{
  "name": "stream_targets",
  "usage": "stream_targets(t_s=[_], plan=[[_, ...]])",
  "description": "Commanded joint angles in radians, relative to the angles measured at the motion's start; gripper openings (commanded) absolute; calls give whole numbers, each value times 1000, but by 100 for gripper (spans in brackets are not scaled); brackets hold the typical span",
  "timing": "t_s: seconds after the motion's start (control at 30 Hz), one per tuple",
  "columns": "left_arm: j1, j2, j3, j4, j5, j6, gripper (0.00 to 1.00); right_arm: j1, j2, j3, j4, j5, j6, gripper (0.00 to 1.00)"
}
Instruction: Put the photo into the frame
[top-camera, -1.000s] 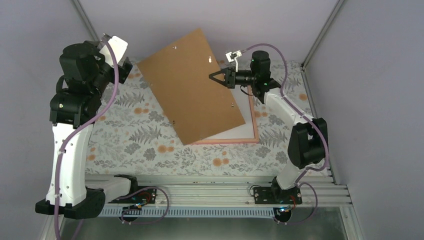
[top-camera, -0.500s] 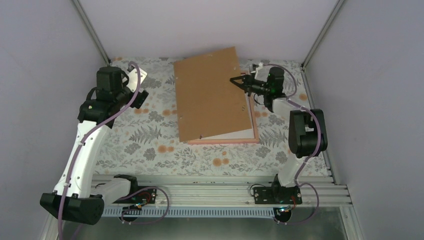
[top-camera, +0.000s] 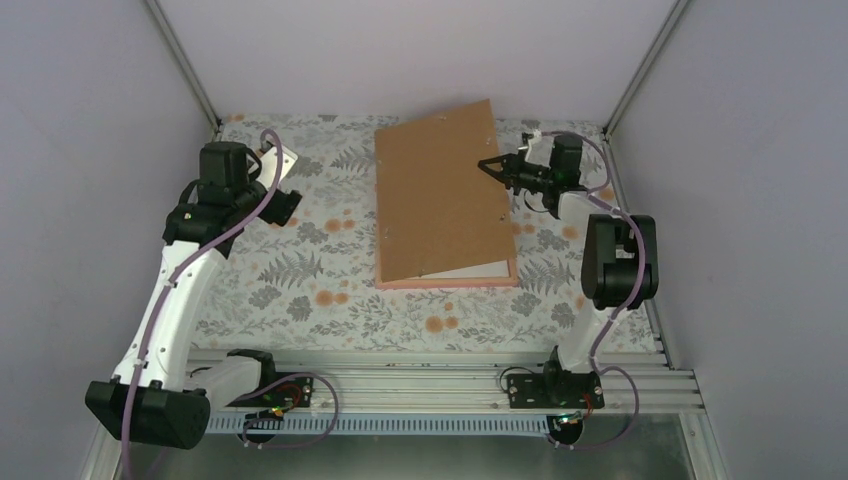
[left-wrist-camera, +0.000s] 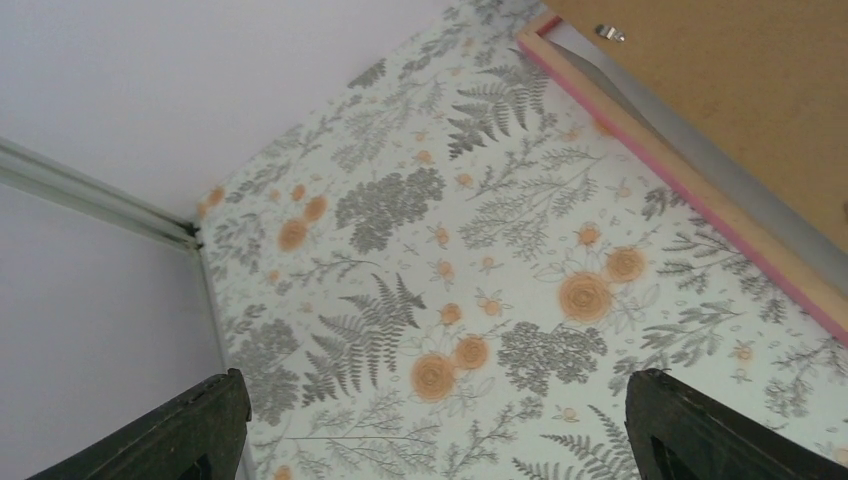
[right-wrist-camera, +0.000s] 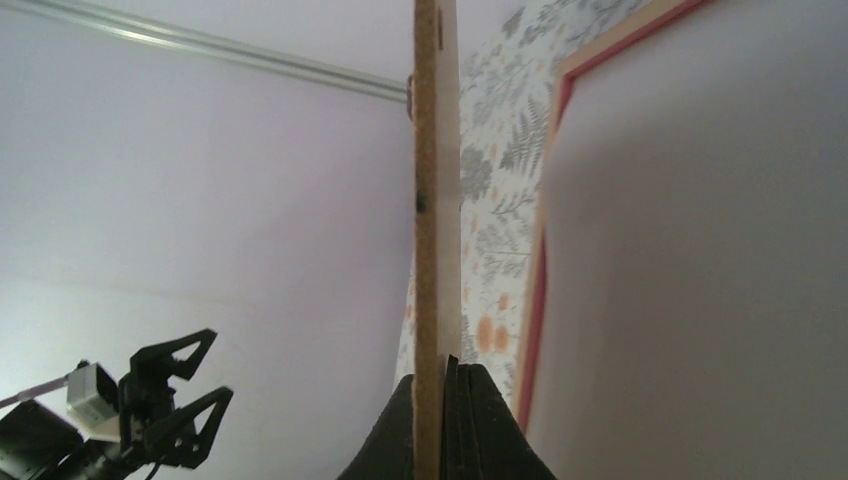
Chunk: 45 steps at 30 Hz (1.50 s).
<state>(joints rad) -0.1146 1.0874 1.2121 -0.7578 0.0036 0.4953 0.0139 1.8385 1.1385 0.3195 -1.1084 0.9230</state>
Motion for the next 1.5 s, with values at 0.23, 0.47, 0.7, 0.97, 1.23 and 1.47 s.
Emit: stream_targets(t_s=[0.23,0.47,0.7,0.97,1.23,1.47], plan=[[4,50,-22,44,92,-37,93,-73,83,37,-84,-4,-121,4],[4,65,-30,60,104,-36,93,-79,144,21,5,40,-38,4],[4,87,-34,62,108,-29,93,-66,205,72,-52,48,-70,4],[4,105,-34,59,108,-20,94,-54,281,185,-277,18,-288,4],[4,122,-33,56,104,-20,94,-18,250,70,-131,48,-186,4],[3,111,-47,52,100,-21,94,17,226,30,-97,87,-204,4]])
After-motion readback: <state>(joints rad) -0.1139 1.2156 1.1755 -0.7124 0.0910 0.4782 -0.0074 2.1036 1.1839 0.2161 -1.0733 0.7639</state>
